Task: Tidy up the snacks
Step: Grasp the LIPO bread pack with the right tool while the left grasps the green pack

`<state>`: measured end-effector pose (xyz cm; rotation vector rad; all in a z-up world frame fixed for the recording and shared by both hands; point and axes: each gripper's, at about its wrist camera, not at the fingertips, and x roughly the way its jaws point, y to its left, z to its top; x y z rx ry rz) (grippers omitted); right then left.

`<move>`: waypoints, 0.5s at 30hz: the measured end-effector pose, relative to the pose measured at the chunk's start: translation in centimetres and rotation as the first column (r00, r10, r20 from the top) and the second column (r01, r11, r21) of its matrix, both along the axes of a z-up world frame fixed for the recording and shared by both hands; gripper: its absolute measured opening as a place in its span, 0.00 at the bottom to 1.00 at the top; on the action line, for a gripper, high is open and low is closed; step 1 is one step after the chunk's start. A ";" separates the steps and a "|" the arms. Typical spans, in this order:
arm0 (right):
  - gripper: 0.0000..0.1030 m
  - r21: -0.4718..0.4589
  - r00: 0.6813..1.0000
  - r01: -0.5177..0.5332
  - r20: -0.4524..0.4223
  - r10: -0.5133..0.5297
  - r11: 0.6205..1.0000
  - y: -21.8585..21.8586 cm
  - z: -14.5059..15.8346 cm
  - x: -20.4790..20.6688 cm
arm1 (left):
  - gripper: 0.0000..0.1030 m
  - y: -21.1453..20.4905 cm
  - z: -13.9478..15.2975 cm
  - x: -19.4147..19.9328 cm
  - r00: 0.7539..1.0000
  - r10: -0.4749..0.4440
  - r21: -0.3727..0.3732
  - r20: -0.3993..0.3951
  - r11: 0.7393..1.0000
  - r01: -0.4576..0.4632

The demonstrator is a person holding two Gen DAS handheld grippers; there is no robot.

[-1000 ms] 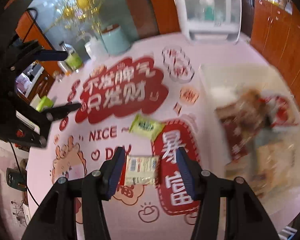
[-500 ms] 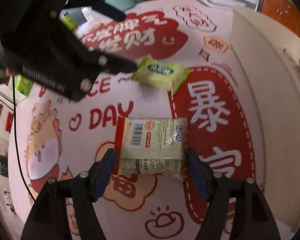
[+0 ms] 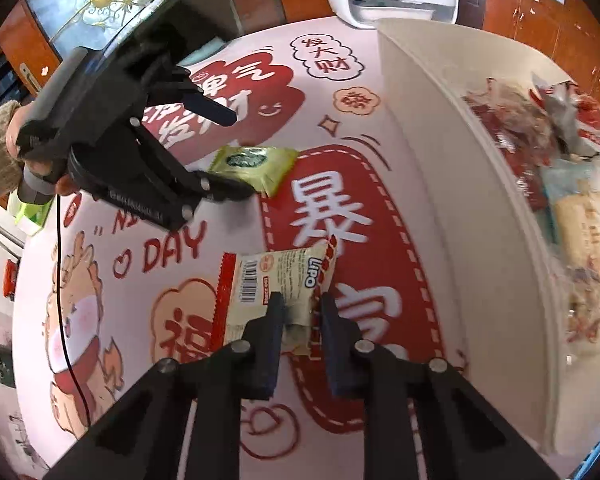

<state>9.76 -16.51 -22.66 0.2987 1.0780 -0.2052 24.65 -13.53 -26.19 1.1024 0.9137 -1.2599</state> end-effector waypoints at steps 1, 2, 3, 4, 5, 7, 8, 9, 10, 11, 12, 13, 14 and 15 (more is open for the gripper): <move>0.16 0.009 1.000 0.005 0.003 -0.005 1.000 -0.2 0.0 -0.3 | 0.39 -0.1 0.0 0.0 1.000 0.015 -0.001 -0.022 1.000 -0.015; 0.15 0.017 1.000 0.009 0.003 -0.009 1.000 -0.3 0.0 -0.4 | 0.39 -0.1 0.0 -0.1 1.000 0.025 -0.002 -0.015 1.000 -0.025; 0.13 0.025 1.000 0.011 0.007 -0.011 1.000 -0.4 0.0 -0.5 | 0.38 0.0 0.0 -0.3 0.999 0.035 -0.005 0.001 0.999 -0.035; 0.12 0.033 1.000 0.011 0.011 -0.011 0.999 -0.4 0.1 -0.6 | 0.37 0.1 0.0 -0.6 0.999 0.047 -0.009 0.018 0.999 -0.047; 0.11 0.038 1.000 0.011 0.019 -0.011 0.999 -0.4 0.3 -0.7 | 0.37 0.2 0.0 -0.8 0.997 0.067 -0.010 0.028 0.998 -0.066; 0.10 0.043 1.000 0.007 0.028 -0.008 0.999 -0.2 0.6 -0.9 | 0.36 0.7 0.3 -1.1 0.992 0.124 -0.011 0.039 0.992 -0.124; 0.10 0.043 1.000 0.000 0.031 -0.002 0.999 0.0 0.8 -1.0 | 0.36 1.1 0.5 -1.2 0.988 0.151 -0.016 0.042 0.989 -0.150; 0.09 0.042 0.999 -0.003 0.032 0.001 0.999 -0.2 0.4 -0.6 | 0.36 1.4 0.8 -1.3 0.984 0.174 -0.018 0.040 0.985 -0.174; 0.09 0.038 0.999 -0.009 0.037 0.008 0.999 -0.2 0.8 -0.8 | 0.36 2.0 1.3 -1.3 0.975 0.220 -0.018 0.028 0.975 -0.220; 0.09 0.036 0.999 -0.013 0.041 0.012 0.999 0.0 1.1 -0.9 | 0.36 2.5 1.7 -1.3 0.968 0.250 -0.016 0.007 0.968 -0.250; 0.09 0.035 0.999 -0.016 0.046 0.015 0.999 0.0 1.4 -1.2 | 0.36 3.1 2.3 -1.4 0.960 0.280 -0.019 -0.011 0.960 -0.280; 0.09 0.034 0.999 -0.018 0.051 0.016 0.999 -0.2 1.5 -0.9 | 0.36 3.7 2.9 -1.7 0.951 0.308 -0.024 -0.014 0.951 -0.308; 0.09 0.032 0.998 -0.022 0.059 0.020 0.999 -0.2 2.0 -1.1 | 0.36 4.2 3.5 -2.0 0.945 0.327 -0.025 -0.012 0.945 -0.327; 0.09 0.028 0.998 -0.025 0.064 0.023 0.999 -0.2 2.4 -1.3 | 0.36 4.6 4.2 -2.4 0.939 0.345 -0.028 -0.008 0.938 -0.345</move>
